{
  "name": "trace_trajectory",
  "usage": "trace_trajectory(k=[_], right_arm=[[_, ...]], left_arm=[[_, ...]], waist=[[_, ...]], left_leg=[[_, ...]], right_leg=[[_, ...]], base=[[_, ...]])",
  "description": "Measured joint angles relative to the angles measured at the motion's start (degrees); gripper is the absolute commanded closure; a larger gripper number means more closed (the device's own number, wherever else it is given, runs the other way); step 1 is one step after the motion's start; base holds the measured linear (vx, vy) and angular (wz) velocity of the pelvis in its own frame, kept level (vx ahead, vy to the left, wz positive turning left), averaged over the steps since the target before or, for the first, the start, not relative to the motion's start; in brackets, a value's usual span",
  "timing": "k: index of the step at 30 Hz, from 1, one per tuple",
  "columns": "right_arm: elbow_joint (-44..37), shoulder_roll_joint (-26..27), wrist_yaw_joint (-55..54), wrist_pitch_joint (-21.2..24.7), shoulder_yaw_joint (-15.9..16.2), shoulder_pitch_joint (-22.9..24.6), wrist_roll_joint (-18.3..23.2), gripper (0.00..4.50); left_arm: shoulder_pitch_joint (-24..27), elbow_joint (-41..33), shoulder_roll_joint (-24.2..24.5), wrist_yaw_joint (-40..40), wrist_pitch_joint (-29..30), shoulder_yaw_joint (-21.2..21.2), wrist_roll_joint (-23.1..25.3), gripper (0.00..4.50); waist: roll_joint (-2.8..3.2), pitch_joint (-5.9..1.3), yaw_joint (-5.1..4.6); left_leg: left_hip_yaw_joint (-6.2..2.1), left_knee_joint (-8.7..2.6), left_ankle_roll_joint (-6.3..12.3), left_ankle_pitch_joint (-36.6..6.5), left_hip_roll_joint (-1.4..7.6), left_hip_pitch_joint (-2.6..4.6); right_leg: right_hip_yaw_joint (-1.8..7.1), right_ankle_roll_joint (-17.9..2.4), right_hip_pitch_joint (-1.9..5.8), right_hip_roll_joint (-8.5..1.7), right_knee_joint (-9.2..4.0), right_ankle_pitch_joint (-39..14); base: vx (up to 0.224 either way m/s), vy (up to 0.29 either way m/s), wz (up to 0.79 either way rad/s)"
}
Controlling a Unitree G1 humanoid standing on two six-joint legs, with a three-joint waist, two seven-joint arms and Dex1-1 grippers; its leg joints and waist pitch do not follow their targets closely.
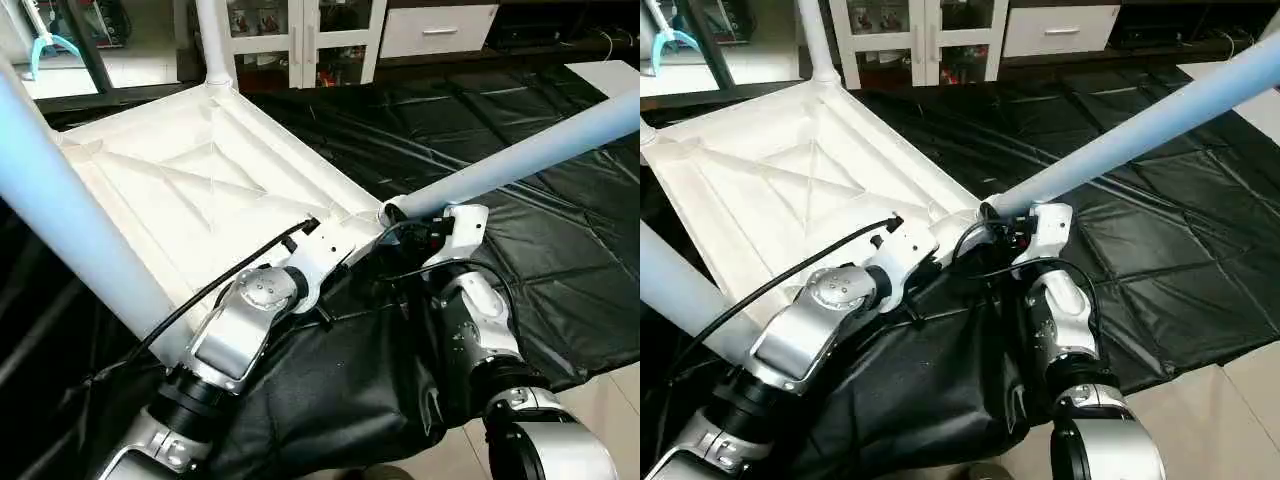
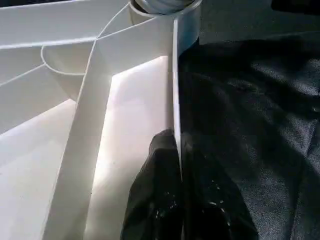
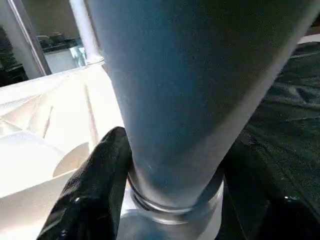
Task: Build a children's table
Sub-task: Insert table leg to table base
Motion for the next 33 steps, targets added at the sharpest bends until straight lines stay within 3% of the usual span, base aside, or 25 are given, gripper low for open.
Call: trace_trajectory(k=[5, 7, 9, 15, 22, 29, 31, 33], right_arm=[[-3.5, -0.9, 3.2, 4.4, 0.1, 0.8, 0.4, 2.08], [-5.9, -2.4, 5.9, 8.6, 1.0, 0.8, 1.2, 2.08], [-8.2, -3.5, 7.8, 12.2, 1.5, 0.8, 2.2, 2.08], [-14.4, -11.2, 9.1, 18.2, -0.8, -0.1, 2.8, 2.08], [-18.4, -12.0, 9.9, 23.0, -1.0, -1.0, 4.7, 2.08], [-22.1, -14.1, 11.8, 27.6, -0.7, -3.0, 5.0, 2.08], [-23.4, -15.2, 13.0, 28.9, 0.4, -2.9, 4.8, 2.08], [-24.8, -17.4, 14.5, 31.8, 2.5, -2.9, 3.7, 2.08]], left_arm=[[0.9, -0.4, 4.2, -3.7, -4.6, -0.5, -0.2, 4.5], [1.2, -0.6, 6.7, -6.1, -6.5, -0.5, -0.7, 4.05], [1.7, -0.8, 9.0, -8.3, -8.7, -0.4, -1.2, 3.93], [3.7, -2.2, 14.9, -15.2, -15.3, -0.5, -2.3, 3.51], [4.6, -2.1, 16.2, -17.9, -20.6, -0.3, -3.2, 3.0], [4.8, -2.7, 15.0, -20.9, -23.2, 2.3, -8.6, 2.35], [4.8, -3.2, 14.5, -21.7, -23.1, 4.0, -10.9, 2.22], [3.7, -3.5, 11.3, -20.9, -22.1, 9.2, -16.2, 1.95]], waist=[[0.01, 0.01, 0.01], [0.01, 0.02, 0.07], [0.06, 0.05, 0.22], [0.4, 0.25, 2.14], [0.39, 0.24, 2.48], [0.38, 0.23, 3.35], [0.37, 0.23, 3.36], [0.36, 0.23, 3.55]], left_leg=[[-0.03, 0.09, 0.0, 0.0, 0.05, -0.02], [-0.05, 0.15, 0.0, 0.0, 0.07, -0.1], [-0.07, 0.23, -0.01, 0.0, 0.11, -0.15], [-0.08, 0.53, 0.0, 0.0, 0.11, -0.32], [-0.14, 1.23, 0.11, -0.1, 0.14, -0.93], [-0.1, 1.55, 0.1, -0.1, 0.13, -0.98], [-0.12, 1.69, 0.1, -0.1, 0.13, -0.99], [-0.13, 1.9, 0.1, -0.1, 0.07, -1.12]], right_leg=[[0.0, -0.2, -0.12, 0.07, 0.35, -0.1], [0.0, -0.2, -0.25, 0.09, 0.54, -0.1], [0.01, -0.2, -0.33, 0.12, 0.66, -0.1], [0.01, -0.2, -0.38, 0.1, 0.83, -0.1], [0.04, 0.1, -0.91, 0.1, 1.41, 0.1], [0.02, 0.1, -0.96, 0.11, 1.77, 0.1], [0.03, 0.1, -0.94, 0.11, 1.83, 0.1], [0.02, 0.1, -0.94, 0.11, 1.87, 0.1]], base=[[0.0, 0.0, 0.0], [0.0, 0.0, 0.0], [0.0, 0.0, 0.0], [0.0, 0.0, 0.0], [0.0, 0.0, 0.0], [0.0, 0.0, 0.0], [0.0, 0.0, 0.0], [0.0, 0.0, 0.0]])
